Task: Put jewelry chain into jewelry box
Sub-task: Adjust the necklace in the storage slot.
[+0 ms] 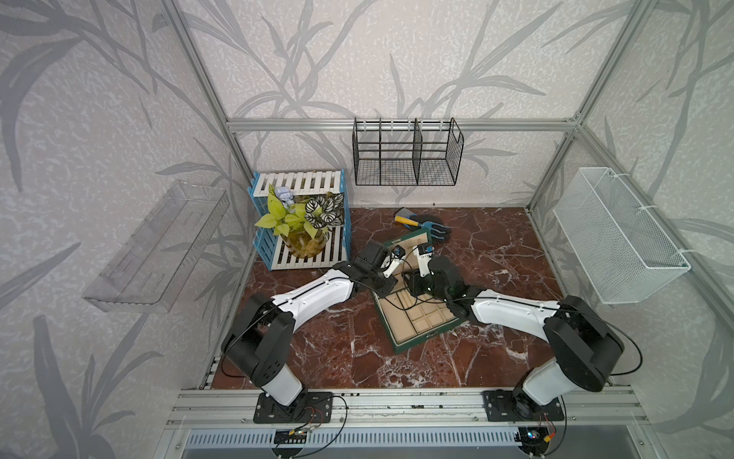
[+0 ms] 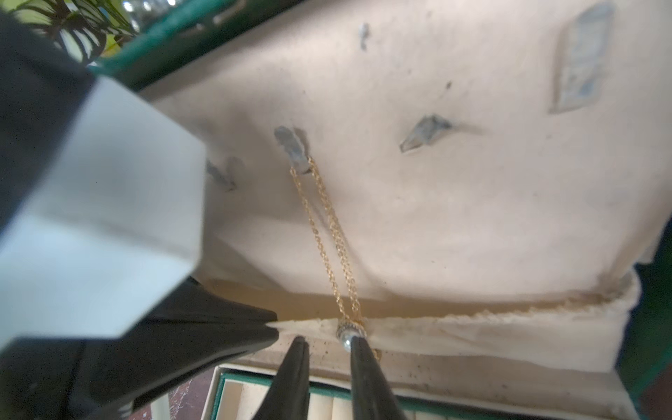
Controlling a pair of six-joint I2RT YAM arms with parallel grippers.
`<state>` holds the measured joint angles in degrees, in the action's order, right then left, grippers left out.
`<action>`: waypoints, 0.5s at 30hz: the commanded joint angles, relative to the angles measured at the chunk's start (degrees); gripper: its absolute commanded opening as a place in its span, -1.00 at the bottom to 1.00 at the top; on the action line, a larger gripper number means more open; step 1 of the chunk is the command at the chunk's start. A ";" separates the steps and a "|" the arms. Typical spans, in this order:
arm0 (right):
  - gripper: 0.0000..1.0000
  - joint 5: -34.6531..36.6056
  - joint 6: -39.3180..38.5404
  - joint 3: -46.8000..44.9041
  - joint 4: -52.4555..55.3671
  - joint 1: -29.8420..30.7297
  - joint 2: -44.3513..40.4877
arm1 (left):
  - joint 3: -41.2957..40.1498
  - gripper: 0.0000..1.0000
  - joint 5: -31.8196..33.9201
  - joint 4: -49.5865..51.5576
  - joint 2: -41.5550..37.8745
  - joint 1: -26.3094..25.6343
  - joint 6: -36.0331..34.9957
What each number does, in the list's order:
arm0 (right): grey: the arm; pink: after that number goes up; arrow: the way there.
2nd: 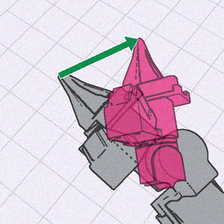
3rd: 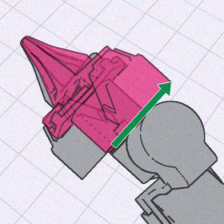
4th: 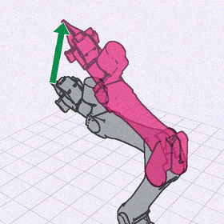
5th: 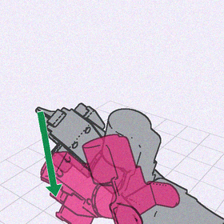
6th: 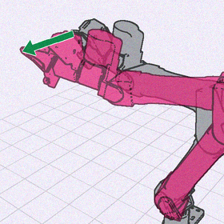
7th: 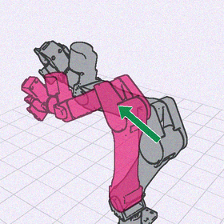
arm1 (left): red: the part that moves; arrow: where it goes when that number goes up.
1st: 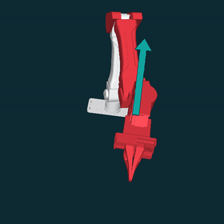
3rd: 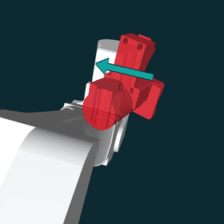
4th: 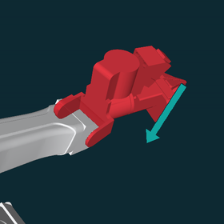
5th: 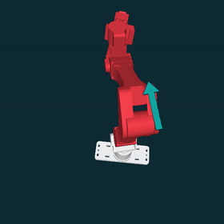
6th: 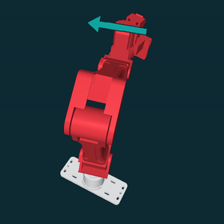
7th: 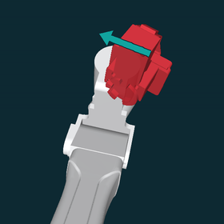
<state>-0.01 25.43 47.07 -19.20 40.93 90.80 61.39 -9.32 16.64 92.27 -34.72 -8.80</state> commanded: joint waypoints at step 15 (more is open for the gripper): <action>-0.61 2.82 -3.80 5.49 3.94 0.29 5.70 | -0.30 -1.00 -0.21 -0.89 0.02 0.87 0.54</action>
<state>1.63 22.44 51.07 -16.14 40.97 95.70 61.39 -9.52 16.64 92.27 -34.70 -8.80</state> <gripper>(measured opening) 0.203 0.044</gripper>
